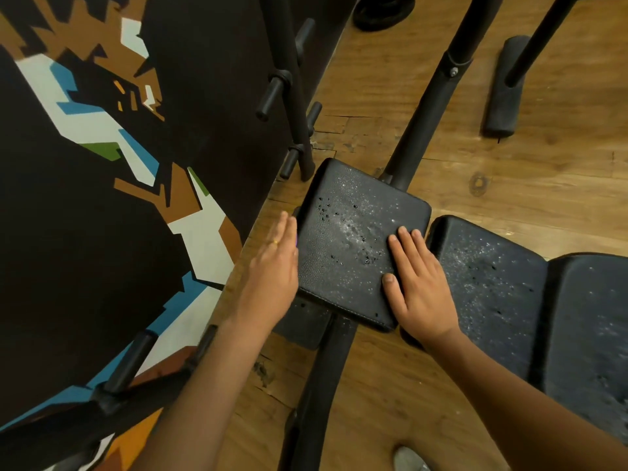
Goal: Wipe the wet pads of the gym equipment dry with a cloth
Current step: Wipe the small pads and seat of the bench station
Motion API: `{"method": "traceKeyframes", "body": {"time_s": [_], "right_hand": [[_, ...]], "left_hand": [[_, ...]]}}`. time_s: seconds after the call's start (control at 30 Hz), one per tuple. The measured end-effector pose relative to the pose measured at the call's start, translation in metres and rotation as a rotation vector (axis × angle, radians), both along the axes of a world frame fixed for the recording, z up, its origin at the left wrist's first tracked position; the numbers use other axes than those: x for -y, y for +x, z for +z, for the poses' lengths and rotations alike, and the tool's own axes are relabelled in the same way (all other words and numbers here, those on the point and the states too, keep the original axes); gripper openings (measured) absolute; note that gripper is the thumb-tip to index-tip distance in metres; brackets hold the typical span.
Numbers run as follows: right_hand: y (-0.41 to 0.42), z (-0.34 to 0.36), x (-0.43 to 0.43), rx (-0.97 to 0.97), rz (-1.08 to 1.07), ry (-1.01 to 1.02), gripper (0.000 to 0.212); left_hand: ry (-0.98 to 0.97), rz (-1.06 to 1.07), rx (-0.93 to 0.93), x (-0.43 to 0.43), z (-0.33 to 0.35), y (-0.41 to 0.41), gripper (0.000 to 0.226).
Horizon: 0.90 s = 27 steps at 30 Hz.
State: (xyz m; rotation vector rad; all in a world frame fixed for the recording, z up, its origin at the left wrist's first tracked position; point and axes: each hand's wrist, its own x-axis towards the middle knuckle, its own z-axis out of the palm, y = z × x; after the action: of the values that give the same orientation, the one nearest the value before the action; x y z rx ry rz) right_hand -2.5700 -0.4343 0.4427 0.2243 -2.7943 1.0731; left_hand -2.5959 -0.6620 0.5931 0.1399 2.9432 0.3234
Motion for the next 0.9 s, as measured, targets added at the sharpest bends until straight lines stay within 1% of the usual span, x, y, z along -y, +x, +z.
{"method": "traceKeyframes", "body": {"time_s": [0.07, 0.13, 0.2, 0.3, 0.4, 0.5, 0.6, 0.8, 0.9], "right_hand": [[0.0, 0.0, 0.0, -0.002, 0.001, -0.001, 0.061], [0.0, -0.001, 0.0, -0.004, 0.002, 0.0, 0.061], [0.0, -0.001, 0.0, -0.006, 0.003, 0.001, 0.061], [0.0, 0.0, -0.001, -0.009, 0.007, 0.001, 0.061], [0.0, 0.001, -0.001, -0.006, 0.011, 0.0, 0.061], [0.0, 0.0, -0.002, -0.005, 0.016, -0.005, 0.061], [-0.001, 0.001, -0.002, -0.007, 0.021, -0.014, 0.061], [-0.001, 0.001, -0.003, 0.001, 0.025, -0.02, 0.062], [-0.001, 0.001, -0.003, 0.003, 0.023, -0.026, 0.061]], "left_hand": [[-0.058, 0.055, -0.042, -0.003, -0.005, 0.017, 0.058], [-0.073, 0.124, -0.079, -0.008, -0.011, 0.026, 0.062], [-0.062, 0.206, -0.132, -0.016, -0.017, 0.035, 0.068], [-0.026, 0.314, -0.222, -0.035, -0.026, 0.051, 0.07], [0.026, 0.397, -0.245, -0.062, -0.039, 0.073, 0.076], [0.07, 0.347, -0.21, -0.09, -0.056, 0.099, 0.079], [0.044, 0.264, -0.218, -0.091, -0.07, 0.112, 0.081], [0.077, 0.348, -0.249, -0.086, -0.066, 0.09, 0.084], [0.021, 0.283, -0.256, -0.099, -0.075, 0.1, 0.08]]}}
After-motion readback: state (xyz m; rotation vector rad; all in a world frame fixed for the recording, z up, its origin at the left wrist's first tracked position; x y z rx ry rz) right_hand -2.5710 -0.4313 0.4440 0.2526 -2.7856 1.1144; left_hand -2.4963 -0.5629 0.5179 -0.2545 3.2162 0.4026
